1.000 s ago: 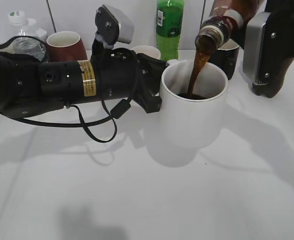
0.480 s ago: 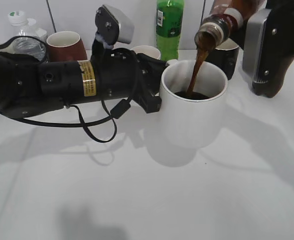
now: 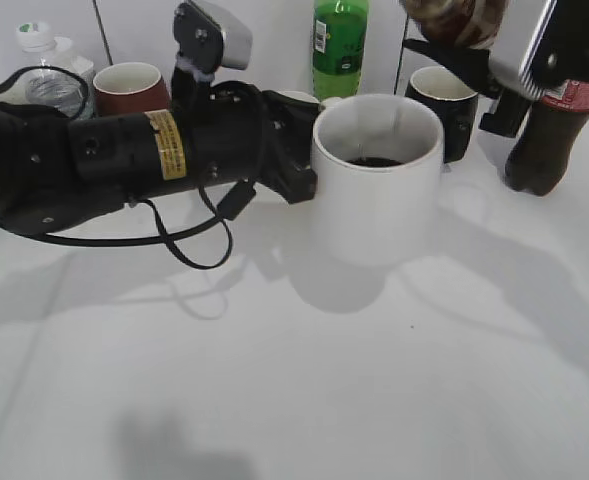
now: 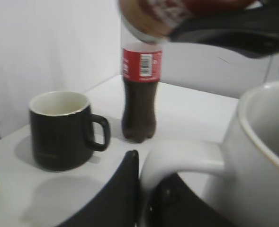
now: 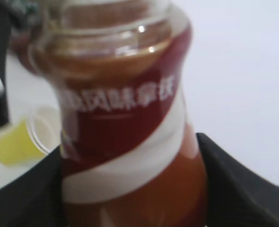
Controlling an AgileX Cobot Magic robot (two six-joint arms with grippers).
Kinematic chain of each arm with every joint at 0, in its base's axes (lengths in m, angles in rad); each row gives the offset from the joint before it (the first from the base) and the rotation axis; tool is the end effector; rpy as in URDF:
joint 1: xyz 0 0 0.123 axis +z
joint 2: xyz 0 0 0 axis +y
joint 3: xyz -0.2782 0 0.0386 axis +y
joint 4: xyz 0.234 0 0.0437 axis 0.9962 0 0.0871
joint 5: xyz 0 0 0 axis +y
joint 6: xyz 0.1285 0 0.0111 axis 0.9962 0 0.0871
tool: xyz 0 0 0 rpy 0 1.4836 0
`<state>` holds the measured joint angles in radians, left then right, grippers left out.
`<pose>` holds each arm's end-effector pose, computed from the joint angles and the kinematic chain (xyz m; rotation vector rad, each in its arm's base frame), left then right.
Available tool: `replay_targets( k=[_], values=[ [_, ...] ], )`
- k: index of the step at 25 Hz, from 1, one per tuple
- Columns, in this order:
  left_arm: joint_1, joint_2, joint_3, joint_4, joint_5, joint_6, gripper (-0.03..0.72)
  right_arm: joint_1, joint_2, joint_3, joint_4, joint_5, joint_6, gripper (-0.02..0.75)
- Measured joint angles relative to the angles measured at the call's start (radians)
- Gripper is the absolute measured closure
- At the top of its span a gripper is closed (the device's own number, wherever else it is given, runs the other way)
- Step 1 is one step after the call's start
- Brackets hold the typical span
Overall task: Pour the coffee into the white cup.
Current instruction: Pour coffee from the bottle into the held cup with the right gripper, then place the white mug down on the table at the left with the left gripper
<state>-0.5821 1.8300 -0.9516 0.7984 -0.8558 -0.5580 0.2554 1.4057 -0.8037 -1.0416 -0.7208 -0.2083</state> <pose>0.2953 -0.2778 0.2173 0.9341 1.4754 -0.8852 0.2867 0.1507 0.2969 -1.3568 0.9441 -0.1510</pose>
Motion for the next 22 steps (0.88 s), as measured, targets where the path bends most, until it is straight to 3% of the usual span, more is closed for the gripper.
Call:
replay_targets(
  k=[7,12,17,22],
  values=[
    [0.07,-0.016,0.0,-0.009,0.014,0.002,0.648,0.0,0.0,0.0,-0.001,-0.003,0.557,0.204],
    [0.14,-0.061,0.031,-0.011,0.023,0.003,0.648,0.0,0.0,0.0,-0.001,0.08,0.876,0.204],
    [0.23,-0.116,0.122,-0.013,0.026,0.004,0.648,0.0,0.0,0.0,0.001,0.12,0.942,0.204],
    [0.317,-0.171,0.237,-0.038,0.024,0.077,0.648,0.0,0.0,0.0,0.025,0.121,0.949,0.204]
  ],
)
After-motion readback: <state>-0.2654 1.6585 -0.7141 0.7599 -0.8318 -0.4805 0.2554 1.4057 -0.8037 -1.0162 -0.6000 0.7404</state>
